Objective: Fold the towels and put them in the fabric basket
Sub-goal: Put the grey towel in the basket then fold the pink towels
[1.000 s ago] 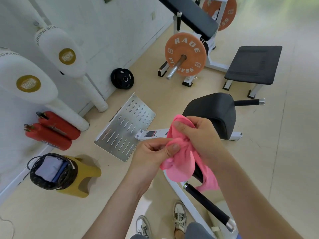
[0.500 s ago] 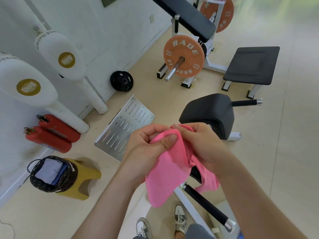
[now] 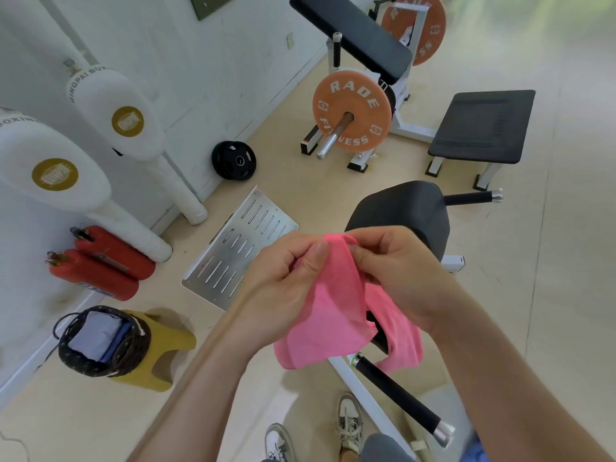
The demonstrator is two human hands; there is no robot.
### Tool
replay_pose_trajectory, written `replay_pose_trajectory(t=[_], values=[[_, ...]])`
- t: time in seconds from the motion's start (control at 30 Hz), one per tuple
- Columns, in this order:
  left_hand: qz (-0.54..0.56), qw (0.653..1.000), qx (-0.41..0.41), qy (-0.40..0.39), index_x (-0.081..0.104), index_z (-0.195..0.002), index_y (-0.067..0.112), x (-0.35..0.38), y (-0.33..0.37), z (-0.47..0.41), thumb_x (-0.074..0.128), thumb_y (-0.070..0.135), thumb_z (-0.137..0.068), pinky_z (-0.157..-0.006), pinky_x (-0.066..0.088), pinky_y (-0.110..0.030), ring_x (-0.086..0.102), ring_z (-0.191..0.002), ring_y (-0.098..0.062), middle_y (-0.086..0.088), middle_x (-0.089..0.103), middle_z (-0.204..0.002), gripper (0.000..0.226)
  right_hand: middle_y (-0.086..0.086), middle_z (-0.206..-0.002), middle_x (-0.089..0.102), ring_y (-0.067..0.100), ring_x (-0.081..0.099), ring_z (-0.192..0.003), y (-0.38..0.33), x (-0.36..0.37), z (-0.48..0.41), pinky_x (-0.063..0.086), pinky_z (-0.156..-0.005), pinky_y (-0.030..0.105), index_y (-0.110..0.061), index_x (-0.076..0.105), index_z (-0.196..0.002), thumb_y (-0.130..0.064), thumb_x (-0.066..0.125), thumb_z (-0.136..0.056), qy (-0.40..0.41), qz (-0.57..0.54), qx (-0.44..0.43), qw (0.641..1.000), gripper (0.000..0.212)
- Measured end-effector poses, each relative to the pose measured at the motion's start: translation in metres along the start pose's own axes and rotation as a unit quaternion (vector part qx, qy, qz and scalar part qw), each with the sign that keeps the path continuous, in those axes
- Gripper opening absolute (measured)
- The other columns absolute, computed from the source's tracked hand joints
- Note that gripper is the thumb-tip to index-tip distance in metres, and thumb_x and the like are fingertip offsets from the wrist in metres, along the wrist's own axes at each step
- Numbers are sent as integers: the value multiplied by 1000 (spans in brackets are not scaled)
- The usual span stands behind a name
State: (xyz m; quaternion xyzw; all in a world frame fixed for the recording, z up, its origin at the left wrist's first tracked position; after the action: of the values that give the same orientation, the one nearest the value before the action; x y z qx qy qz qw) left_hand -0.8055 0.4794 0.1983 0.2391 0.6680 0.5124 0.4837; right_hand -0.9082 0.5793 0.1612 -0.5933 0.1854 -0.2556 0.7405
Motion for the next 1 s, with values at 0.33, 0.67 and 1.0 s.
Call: replay_pose_trajectory(t=[0.33, 0.67, 1.0], values=[[50, 990, -2, 133, 77, -84, 23, -10, 0, -1, 77, 6, -76, -74, 53, -20, 69, -81, -6, 8, 75, -81, 19, 8, -85, 76, 28, 70, -85, -15, 4, 5, 56, -76, 38, -10, 76, -96, -10, 62, -91, 36, 43, -58, 997, 16], [9, 985, 4, 170, 74, -76, 27, -16, 0, -2, 79, 12, -74, -62, 48, -13, 63, -67, 2, 14, 71, -71, 15, 0, -84, 76, 18, 71, -86, -28, 7, 8, 57, -82, 35, -20, 77, -93, -7, 60, -92, 24, 87, -94, 991, 21], [5, 992, -41, 120, 65, -66, 24, -6, -21, -14, 82, 20, -71, -52, 42, -22, 50, -55, -5, 10, 59, -58, 18, -5, -72, 71, 0, 65, -63, -36, 0, -4, 51, -61, 16, -8, 75, -88, -5, 67, -87, 15, 151, -121, 981, 9]])
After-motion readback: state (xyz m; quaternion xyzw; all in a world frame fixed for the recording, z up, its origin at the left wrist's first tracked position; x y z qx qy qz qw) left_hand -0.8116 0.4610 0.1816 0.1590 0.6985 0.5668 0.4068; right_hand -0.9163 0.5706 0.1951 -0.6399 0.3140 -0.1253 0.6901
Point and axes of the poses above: each hand's wrist, its own z-axis away from the middle knuckle, its own x-axis out of the palm, y = z × x, the point moved 5 cm from there along -z, towards the middle knuckle
